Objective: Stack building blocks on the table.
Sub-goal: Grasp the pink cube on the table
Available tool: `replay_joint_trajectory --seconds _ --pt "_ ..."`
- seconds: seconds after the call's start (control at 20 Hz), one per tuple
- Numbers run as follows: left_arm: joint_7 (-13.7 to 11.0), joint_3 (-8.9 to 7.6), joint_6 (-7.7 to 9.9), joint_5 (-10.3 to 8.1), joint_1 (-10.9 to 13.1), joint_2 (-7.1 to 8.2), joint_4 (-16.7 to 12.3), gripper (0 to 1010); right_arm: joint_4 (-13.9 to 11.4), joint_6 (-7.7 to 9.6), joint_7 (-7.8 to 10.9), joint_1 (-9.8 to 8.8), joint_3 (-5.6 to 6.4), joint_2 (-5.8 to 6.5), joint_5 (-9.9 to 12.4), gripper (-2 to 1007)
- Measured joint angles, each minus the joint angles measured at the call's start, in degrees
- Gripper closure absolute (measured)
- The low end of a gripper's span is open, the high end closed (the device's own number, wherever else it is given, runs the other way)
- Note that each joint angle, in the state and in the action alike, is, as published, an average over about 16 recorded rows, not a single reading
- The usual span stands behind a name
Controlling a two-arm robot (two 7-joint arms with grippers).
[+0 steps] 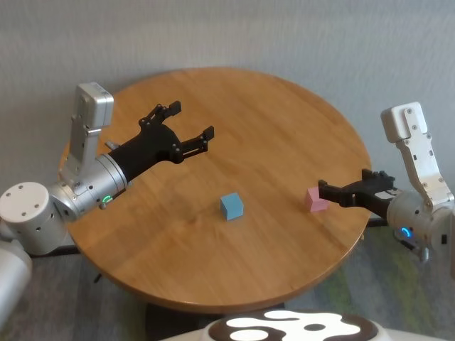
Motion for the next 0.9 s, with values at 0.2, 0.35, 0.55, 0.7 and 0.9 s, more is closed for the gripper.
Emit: replay_joint_trajectory --seconds 0.2,0.35,0.55,0.7,0.9 --pt "0.0 0.0 0.0 0.0 0.0 0.0 0.0 9 -1.28 4.8 -3.93 -0.91 1.12 -2.49 0.5 0" --pt "0.0 0.0 0.0 0.0 0.0 0.0 0.0 8 -1.45 6.71 -5.68 -1.23 1.23 -3.96 0.02 0" --pt "0.0 0.0 0.0 0.0 0.0 0.0 0.0 8 -0.57 7.37 -7.22 -1.14 0.61 -5.47 -1.36 0" --pt "0.0 0.0 0.0 0.0 0.0 0.0 0.0 8 0.57 7.29 -8.08 -0.87 0.04 -6.5 -2.52 0" --pt "0.0 0.0 0.0 0.0 0.0 0.0 0.0 8 2.37 6.87 -8.98 -0.3 -0.49 -8.08 -3.8 0"
